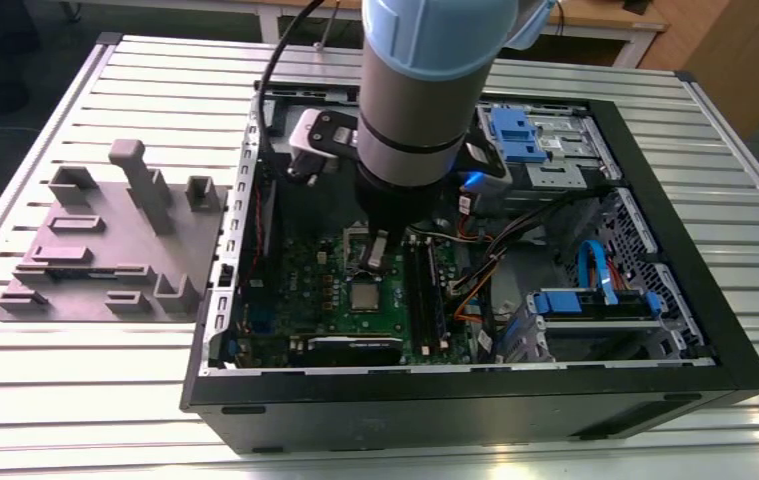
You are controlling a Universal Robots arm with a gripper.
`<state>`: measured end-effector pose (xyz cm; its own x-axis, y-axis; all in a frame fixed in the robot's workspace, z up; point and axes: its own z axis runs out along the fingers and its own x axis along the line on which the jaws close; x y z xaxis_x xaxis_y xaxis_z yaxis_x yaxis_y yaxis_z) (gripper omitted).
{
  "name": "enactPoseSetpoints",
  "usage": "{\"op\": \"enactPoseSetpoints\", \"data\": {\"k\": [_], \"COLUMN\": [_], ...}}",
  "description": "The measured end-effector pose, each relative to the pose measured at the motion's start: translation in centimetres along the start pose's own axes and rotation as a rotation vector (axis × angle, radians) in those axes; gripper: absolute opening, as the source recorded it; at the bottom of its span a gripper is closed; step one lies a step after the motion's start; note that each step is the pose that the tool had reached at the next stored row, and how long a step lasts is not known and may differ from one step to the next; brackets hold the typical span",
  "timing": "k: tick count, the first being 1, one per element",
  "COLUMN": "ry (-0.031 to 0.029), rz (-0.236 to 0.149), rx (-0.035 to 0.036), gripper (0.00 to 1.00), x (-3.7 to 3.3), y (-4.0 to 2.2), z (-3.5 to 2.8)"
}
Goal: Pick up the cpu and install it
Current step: 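Close the cpu cover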
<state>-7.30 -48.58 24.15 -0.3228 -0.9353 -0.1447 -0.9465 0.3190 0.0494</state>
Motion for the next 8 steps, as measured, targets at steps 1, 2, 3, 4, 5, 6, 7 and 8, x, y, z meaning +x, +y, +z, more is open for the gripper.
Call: {"op": "enactPoseSetpoints", "data": {"k": [1,2,3,4,5,6,7,8], "ry": [-0.0015,-0.0024,-0.0031,-0.0036,-0.0038,-0.0038,-0.0039,-0.0041], "rz": [0.0,0.0,0.001,0.001,0.002,0.004,0.006,0.011], "rx": [-0.0015,-0.0025,-0.0032,-0.0037,-0.004,-0.004,-0.0037,-0.003], "gripper": [0.11,0.11,0.11,0.11,0.11,0.11,0.11,0.11], "x": [-0.09,-0.18,-0.28,-0.36,-0.43,-0.49,-0.55,-0.62], "y": [-0.22,-0.41,-0.58,-0.75,-0.89,-1.01,-1.1,-1.15], "z": [0.1,0.19,0.27,0.36,0.44,0.51,0.58,0.65]}}
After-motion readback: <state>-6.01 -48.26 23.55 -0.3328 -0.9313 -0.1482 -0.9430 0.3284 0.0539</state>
